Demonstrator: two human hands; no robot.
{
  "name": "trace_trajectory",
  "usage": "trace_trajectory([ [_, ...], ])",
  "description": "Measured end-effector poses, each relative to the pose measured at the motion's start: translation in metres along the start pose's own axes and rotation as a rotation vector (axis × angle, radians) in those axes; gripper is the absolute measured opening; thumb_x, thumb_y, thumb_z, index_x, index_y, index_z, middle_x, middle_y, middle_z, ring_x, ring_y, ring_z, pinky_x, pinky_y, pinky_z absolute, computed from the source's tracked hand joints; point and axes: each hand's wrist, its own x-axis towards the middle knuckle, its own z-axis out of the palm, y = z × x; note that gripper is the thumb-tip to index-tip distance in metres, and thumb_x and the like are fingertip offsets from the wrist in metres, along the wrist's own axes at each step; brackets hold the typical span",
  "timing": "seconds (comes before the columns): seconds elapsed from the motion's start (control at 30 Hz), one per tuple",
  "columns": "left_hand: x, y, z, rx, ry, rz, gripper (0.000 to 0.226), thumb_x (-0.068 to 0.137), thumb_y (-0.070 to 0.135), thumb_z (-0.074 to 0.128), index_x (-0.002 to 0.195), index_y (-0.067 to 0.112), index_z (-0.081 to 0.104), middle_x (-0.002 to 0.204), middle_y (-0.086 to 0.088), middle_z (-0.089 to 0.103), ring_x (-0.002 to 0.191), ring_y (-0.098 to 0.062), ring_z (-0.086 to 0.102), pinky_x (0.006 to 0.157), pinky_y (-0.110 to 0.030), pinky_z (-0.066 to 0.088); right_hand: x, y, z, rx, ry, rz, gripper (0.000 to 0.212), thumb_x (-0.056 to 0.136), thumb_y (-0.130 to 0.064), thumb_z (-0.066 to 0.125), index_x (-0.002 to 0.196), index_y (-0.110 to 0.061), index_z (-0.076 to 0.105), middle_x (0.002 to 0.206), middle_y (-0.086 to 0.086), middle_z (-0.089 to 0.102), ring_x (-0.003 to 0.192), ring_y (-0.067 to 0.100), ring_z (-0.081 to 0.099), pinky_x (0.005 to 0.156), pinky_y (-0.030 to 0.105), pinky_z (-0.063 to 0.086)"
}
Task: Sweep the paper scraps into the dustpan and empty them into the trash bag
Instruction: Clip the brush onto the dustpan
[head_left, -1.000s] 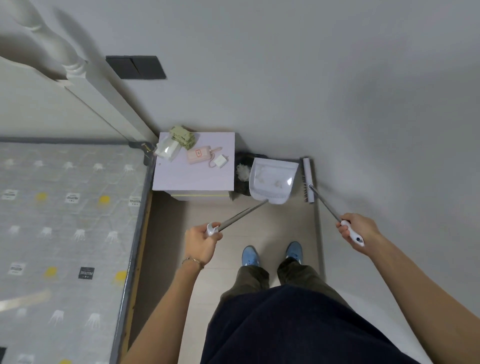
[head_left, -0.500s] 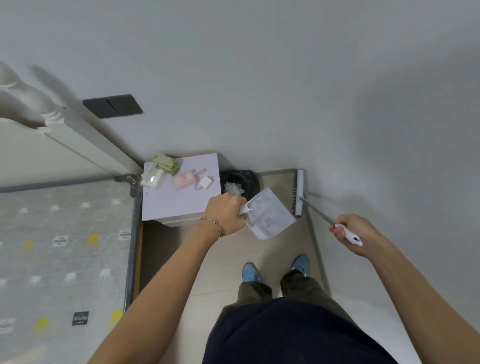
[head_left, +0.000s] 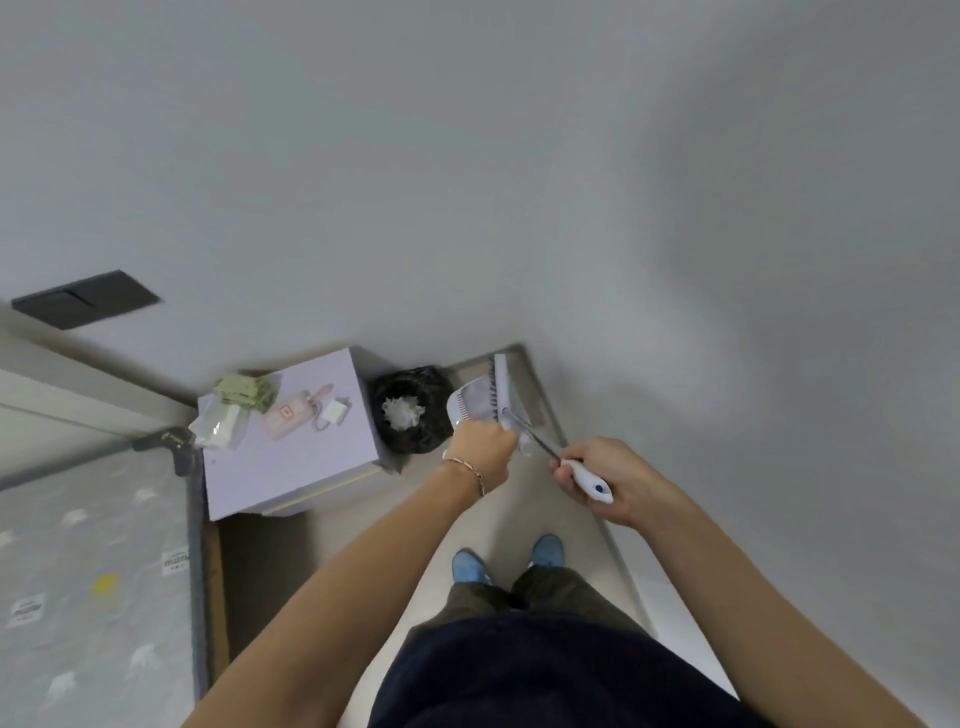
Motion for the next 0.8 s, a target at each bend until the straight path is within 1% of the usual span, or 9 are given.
trace_trajectory([
  [0.07,0.005,0.012,-0.003,0.014,-0.007,0.032,0.022,0.084,0.014,0.053,0.105,0.012,0.061,0.099,-0.01,0.069,0.088,-0.033,0.067,0.065,-0.033,0.042,-0.002,0.001,0.0,0.006,-0.047,0.008,0.014,0.094,0.01,0.036,0.094,0.004,0.049,0.076,0.014,0.047,0.042,0.014,0.046,0.037,0.015,0.042],
  [0.13,0.009,0.019,-0.004,0.039,-0.019,0.061,0.016,0.085,0.014,0.053,0.099,0.014,0.062,0.098,-0.009,0.07,0.089,-0.032,0.067,0.064,-0.033,0.039,-0.001,0.001,-0.001,-0.019,-0.065,0.013,0.015,0.095,0.008,0.037,0.092,0.005,0.052,0.074,0.014,0.049,0.05,0.015,0.043,0.038,0.016,0.044],
  [0.23,0.015,0.025,-0.004,0.027,-0.042,0.062,0.013,0.084,0.015,0.054,0.095,0.016,0.061,0.093,-0.008,0.07,0.084,-0.032,0.067,0.062,-0.033,0.042,0.003,-0.001,-0.005,-0.039,-0.063,0.017,0.013,0.096,0.006,0.04,0.095,0.005,0.053,0.07,0.012,0.05,0.048,0.013,0.045,0.038,0.018,0.047],
  [0.33,0.023,0.033,-0.002,-0.017,-0.064,0.08,0.012,0.085,0.015,0.053,0.096,0.013,0.058,0.091,-0.01,0.069,0.082,-0.034,0.066,0.063,-0.034,0.046,0.006,-0.008,-0.012,-0.045,-0.067,0.027,0.011,0.096,0.006,0.042,0.101,0.005,0.052,0.072,0.014,0.051,0.046,0.013,0.047,0.036,0.019,0.045],
  [0.43,0.032,0.04,-0.002,-0.042,-0.094,0.136,0.013,0.084,0.009,0.052,0.094,0.008,0.059,0.091,-0.015,0.068,0.082,-0.037,0.065,0.064,-0.038,0.048,0.008,-0.012,-0.019,-0.038,-0.082,0.052,0.018,0.097,0.005,0.041,0.113,0.006,0.049,0.078,0.015,0.051,0.053,0.013,0.046,0.036,0.017,0.044],
  [0.5,0.037,0.041,-0.001,-0.063,-0.102,0.154,0.013,0.083,0.007,0.052,0.094,0.005,0.059,0.091,-0.017,0.067,0.083,-0.038,0.064,0.065,-0.039,0.048,0.011,-0.013,-0.024,-0.03,-0.102,0.058,0.022,0.097,0.006,0.041,0.117,0.006,0.049,0.079,0.015,0.052,0.054,0.013,0.046,0.036,0.017,0.045],
  [0.57,0.04,0.045,-0.004,-0.065,-0.1,0.157,0.014,0.084,0.006,0.051,0.094,0.004,0.061,0.092,-0.017,0.067,0.085,-0.037,0.064,0.066,-0.039,0.048,0.014,-0.016,-0.028,-0.035,-0.122,0.058,0.019,0.096,0.006,0.042,0.112,0.006,0.051,0.074,0.014,0.053,0.05,0.012,0.047,0.037,0.017,0.045],
  [0.67,0.043,0.058,-0.012,-0.054,-0.102,0.167,0.018,0.087,0.003,0.05,0.098,0.004,0.064,0.097,-0.017,0.068,0.089,-0.036,0.064,0.07,-0.04,0.048,0.017,-0.018,-0.038,-0.042,-0.125,0.069,0.012,0.095,0.007,0.044,0.095,0.007,0.056,0.065,0.011,0.051,0.048,0.011,0.046,0.037,0.015,0.044],
  [0.8,0.046,0.069,-0.005,-0.101,-0.065,0.102,0.021,0.088,0.001,0.049,0.102,0.004,0.064,0.099,-0.02,0.068,0.093,-0.038,0.064,0.081,-0.049,0.052,0.03,-0.023,-0.045,-0.109,-0.079,0.083,0.015,0.096,0.004,0.044,0.106,0.008,0.055,0.069,0.013,0.047,0.042,0.009,0.047,0.036,0.015,0.043],
])
